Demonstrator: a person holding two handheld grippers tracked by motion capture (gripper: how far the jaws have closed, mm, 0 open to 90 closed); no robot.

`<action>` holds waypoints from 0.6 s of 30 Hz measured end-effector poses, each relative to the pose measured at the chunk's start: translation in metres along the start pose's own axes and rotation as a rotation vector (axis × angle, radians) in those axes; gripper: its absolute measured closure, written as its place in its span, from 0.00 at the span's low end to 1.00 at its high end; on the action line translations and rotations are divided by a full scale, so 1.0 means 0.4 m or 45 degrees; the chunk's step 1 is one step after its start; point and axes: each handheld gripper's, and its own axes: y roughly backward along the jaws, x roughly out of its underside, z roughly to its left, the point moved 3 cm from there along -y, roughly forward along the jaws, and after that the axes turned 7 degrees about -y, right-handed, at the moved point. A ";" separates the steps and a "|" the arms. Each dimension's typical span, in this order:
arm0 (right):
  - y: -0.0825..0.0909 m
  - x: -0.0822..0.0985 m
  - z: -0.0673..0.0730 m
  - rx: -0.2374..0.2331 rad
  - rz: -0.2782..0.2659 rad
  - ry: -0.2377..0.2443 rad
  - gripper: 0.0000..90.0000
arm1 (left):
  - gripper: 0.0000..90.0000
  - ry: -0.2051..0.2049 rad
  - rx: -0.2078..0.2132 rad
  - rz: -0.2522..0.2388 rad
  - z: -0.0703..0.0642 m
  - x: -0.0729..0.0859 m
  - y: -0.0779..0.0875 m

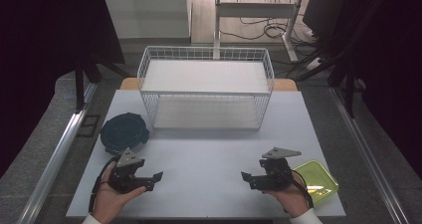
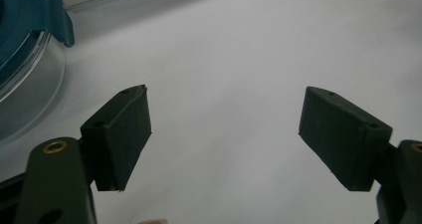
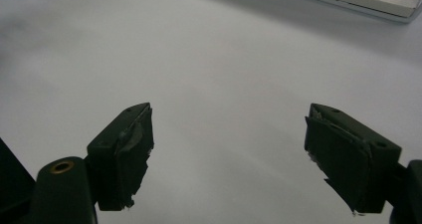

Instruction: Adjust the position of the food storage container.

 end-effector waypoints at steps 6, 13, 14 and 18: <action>-0.004 0.002 0.004 -0.005 0.009 0.007 0.21 | 0.23 0.019 0.009 0.007 0.000 0.003 0.000; 0.006 0.001 0.021 -0.008 0.004 0.025 0.21 | 0.24 -0.015 0.017 0.019 -0.012 0.001 -0.003; 0.014 0.007 0.024 -0.013 -0.001 0.020 0.21 | 0.25 -0.016 0.028 0.005 -0.016 -0.007 -0.002; 0.019 0.013 0.018 -0.007 0.001 0.007 0.22 | 0.26 -0.038 0.038 0.005 -0.024 -0.019 -0.005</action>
